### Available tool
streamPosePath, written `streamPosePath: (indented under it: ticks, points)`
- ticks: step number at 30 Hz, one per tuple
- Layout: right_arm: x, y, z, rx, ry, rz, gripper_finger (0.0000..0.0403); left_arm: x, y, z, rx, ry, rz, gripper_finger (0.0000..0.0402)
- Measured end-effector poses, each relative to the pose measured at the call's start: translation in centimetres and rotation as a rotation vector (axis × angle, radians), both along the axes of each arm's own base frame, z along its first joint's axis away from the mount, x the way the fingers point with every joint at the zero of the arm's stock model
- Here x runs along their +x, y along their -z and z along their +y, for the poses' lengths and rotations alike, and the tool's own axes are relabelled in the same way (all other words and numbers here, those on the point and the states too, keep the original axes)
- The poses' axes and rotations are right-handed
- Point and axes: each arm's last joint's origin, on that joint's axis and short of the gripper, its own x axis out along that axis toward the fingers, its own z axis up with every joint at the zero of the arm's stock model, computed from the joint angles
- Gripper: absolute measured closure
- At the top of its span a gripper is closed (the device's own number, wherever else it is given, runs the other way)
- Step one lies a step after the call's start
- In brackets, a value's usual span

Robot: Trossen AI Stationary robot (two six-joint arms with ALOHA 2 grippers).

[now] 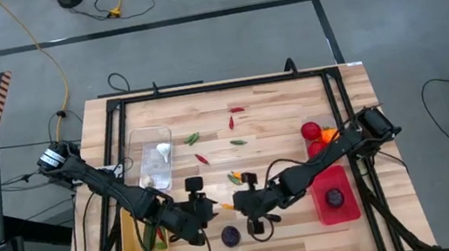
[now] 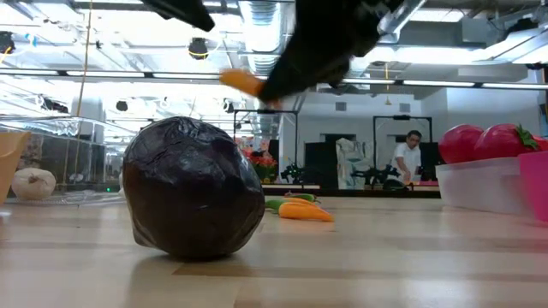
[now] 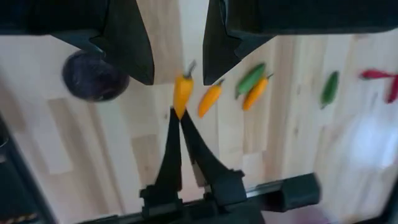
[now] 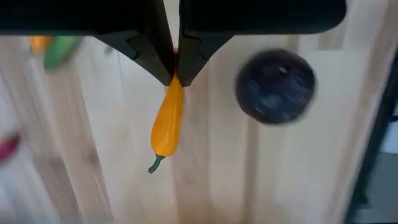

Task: Sort produce into baskets
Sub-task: Put the yellow chili pepper into the yellow bin

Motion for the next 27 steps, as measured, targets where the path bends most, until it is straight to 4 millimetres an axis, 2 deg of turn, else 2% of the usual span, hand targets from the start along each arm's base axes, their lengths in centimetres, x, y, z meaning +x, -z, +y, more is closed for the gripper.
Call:
streamPosePath:
  ticks: [9, 27]
  points:
    - [0.5, -0.6, 0.4, -0.115, -0.130, -0.087, 0.0359, 0.7, 0.0, 0.8, -0.123, 0.064, 0.052, 0.0276]
    - [0.8, -1.0, 0.5, -0.141, -0.160, -0.146, 0.0359, 1.0, 0.1, 1.5, -0.175, 0.083, 0.086, 0.0276]
